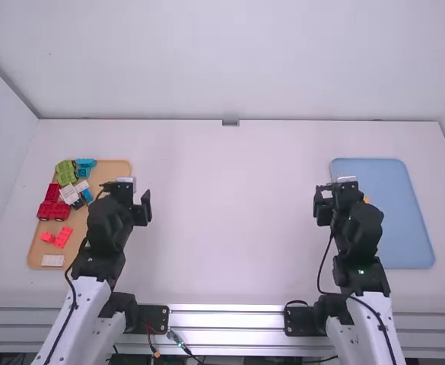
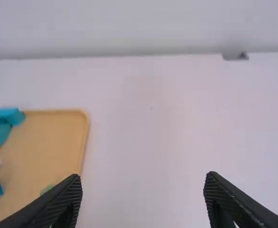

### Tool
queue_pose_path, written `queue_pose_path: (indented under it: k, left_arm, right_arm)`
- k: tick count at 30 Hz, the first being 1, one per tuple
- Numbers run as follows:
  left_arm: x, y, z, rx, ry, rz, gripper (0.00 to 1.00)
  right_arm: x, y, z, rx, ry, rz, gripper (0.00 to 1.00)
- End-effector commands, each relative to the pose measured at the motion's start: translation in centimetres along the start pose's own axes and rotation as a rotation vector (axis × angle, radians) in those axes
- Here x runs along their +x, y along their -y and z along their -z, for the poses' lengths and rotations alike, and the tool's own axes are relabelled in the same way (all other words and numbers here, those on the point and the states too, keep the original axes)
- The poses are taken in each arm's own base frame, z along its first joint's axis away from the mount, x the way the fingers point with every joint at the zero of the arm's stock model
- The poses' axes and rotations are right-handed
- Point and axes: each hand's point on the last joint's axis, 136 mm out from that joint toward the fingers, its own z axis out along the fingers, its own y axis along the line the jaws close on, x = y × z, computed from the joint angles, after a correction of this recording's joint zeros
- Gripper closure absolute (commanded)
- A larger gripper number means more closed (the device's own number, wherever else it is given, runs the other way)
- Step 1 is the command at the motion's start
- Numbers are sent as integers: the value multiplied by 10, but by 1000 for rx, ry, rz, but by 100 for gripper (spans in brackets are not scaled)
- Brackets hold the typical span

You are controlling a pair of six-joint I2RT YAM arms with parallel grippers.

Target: Assemble lego blocks to make yellow taxi

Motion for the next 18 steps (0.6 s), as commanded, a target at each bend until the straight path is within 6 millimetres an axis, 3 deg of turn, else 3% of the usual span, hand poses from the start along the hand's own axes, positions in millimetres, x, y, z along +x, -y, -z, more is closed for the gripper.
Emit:
queue_pose_path:
  k: [1,13,16,18]
  left_arm:
    - [18,2,4,11,-12,7,37]
    - [91,2,8,11,-12,7,65]
    - [83,2,11,11,40,8,71]
    - [77,2,13,11,71,8,75]
  right_arm:
    - [16,-2,4,5,-1,-109,37]
    - [86,-14,11,5,-1,-171,65]
    - [103,-17,10,5,-1,-171,71]
    - [98,-16,11,8,26,-171,74]
